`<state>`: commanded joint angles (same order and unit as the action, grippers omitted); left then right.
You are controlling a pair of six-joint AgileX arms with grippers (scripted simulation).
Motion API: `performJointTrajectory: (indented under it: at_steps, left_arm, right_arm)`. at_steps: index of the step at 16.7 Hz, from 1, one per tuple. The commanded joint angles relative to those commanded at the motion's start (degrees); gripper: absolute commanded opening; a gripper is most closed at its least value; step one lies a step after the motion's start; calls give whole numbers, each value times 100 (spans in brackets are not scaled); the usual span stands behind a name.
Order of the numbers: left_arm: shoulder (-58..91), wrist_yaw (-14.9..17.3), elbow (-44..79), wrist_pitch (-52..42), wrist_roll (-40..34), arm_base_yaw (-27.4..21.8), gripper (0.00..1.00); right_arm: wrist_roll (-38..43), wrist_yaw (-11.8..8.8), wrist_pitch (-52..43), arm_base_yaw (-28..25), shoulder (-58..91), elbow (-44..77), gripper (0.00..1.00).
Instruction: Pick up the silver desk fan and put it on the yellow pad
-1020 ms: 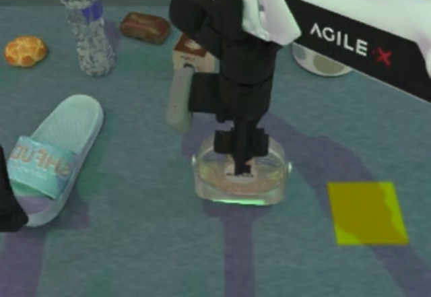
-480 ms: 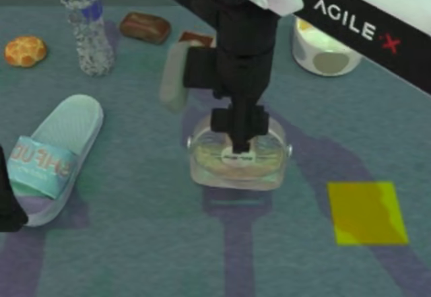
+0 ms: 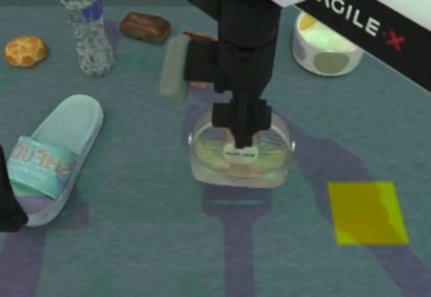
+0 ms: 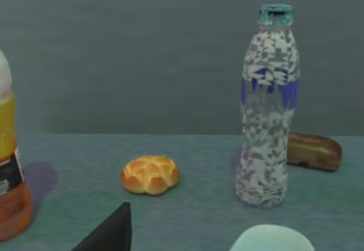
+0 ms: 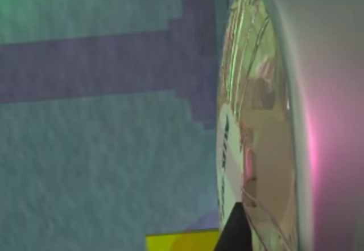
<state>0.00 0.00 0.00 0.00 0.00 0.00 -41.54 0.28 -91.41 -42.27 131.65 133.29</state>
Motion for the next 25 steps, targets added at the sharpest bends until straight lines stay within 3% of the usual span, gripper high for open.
performJointTrajectory:
  at_steps: [5, 15, 25]
  left_arm:
    - [0, 0, 0, 0, 0, 0, 100]
    - [0, 0, 0, 0, 0, 0, 100]
    - [0, 0, 0, 0, 0, 0, 100]
  right_arm:
    - [-419, -3, 250, 387, -718, -910, 0]
    - [-2208, -21, 1206, 1660, -3416, -4684, 0]
    - [-2433, -23, 1540, 1889, -3773, -5329, 0]
